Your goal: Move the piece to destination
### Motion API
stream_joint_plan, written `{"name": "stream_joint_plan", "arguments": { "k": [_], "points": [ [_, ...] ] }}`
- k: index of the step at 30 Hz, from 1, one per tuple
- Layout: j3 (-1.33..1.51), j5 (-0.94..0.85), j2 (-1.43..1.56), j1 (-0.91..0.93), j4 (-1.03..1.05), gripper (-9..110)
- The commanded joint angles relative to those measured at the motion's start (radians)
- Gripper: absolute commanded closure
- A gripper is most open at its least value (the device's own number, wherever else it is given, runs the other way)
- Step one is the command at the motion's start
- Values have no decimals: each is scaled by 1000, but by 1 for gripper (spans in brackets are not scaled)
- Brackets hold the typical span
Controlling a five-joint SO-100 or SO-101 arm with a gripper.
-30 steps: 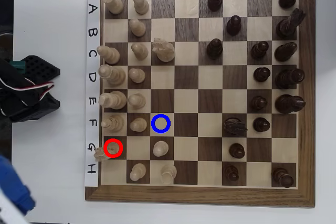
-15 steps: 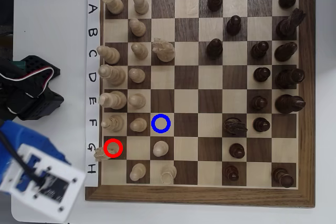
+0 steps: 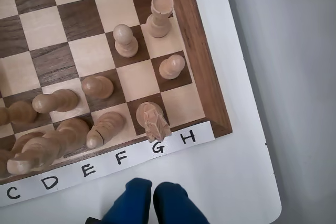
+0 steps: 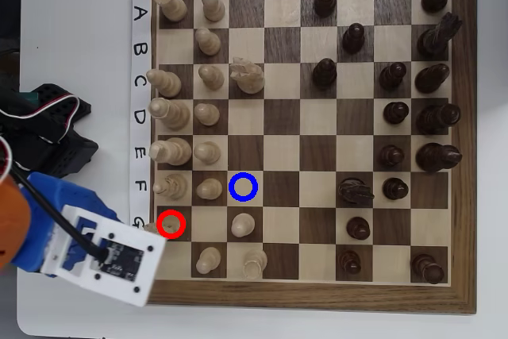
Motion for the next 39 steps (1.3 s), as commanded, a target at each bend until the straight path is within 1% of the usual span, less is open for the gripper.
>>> {"name": "stream_joint_plan", "arguments": {
  "k": [1,6,13,15,20,25,29,35,39],
  "points": [
    [-31,37,-98,-48,8,101],
    [-38,15,-152,-61,8,101],
    [12,-152,-144,-67,-3,101],
    [9,-196,-143,-69,-5,97],
    [8,-242,-160,-77,-29,92],
    [11,-285,-189,-74,-46,83],
    [17,-288,-215,-77,-38,77],
    [63,-270,-239,-95,-55,77],
    [107,-225,-261,-124,-101,77]
  ]
}}
